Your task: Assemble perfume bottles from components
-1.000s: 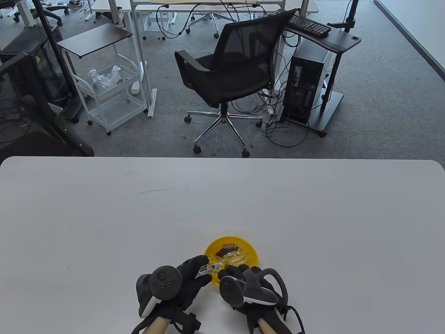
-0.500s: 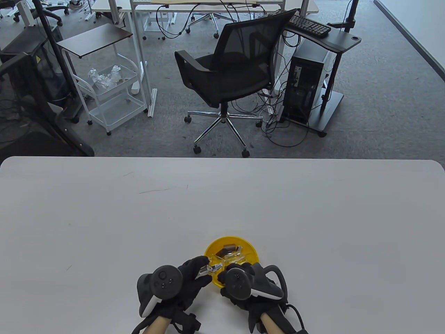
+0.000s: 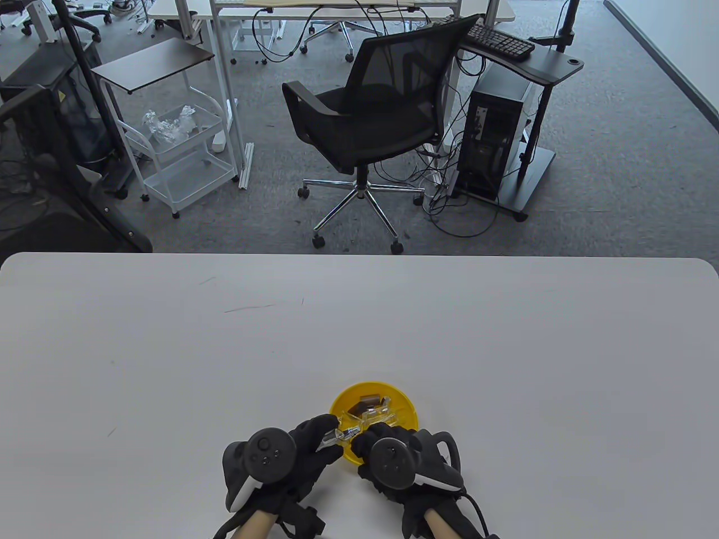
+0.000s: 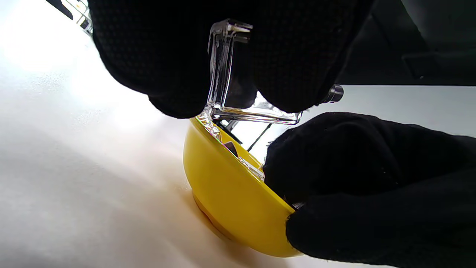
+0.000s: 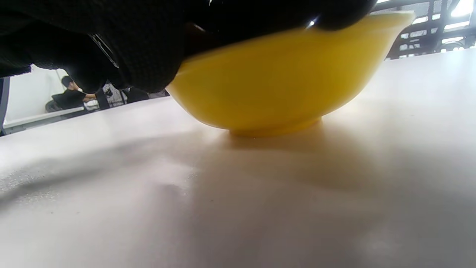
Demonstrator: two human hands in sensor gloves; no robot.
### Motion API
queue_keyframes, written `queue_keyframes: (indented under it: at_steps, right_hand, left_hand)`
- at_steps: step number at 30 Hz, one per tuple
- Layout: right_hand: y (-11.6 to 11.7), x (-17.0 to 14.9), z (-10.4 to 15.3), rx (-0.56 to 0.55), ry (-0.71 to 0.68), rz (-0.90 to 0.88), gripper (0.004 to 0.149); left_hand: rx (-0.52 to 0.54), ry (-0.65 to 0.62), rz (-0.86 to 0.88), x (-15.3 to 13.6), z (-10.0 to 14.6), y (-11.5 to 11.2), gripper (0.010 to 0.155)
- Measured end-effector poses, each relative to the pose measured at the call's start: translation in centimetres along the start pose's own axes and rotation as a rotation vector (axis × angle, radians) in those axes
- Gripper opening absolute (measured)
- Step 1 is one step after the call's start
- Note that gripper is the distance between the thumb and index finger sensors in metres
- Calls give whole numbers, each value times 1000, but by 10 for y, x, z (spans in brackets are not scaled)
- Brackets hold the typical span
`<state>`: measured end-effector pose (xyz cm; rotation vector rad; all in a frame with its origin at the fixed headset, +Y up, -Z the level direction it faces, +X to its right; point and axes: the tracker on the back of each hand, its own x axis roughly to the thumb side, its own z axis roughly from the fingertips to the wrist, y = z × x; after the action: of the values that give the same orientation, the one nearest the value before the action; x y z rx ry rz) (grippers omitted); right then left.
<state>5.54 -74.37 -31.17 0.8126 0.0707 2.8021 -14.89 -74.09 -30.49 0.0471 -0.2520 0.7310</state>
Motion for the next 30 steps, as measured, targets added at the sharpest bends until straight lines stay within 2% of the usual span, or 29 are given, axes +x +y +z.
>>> queue_keyframes:
  at_steps: [4,15,23,30]
  right_hand:
    - [1,-1,1,-20,-10,-15,47]
    - [-6,-21,12,-207,27,-318,40]
    - [-15,-34,23,-364,69,-565,47]
    - [-20,-39,30,-426,86,-703,47]
  left_hand:
    - [-4,2,-1,0,0,-1,55]
    - [-7,13,31,-1,0,-1,55]
    - [-12,4,33,-1,-1,-2,55]
    - [-32,-9,16,1,0,-6,55]
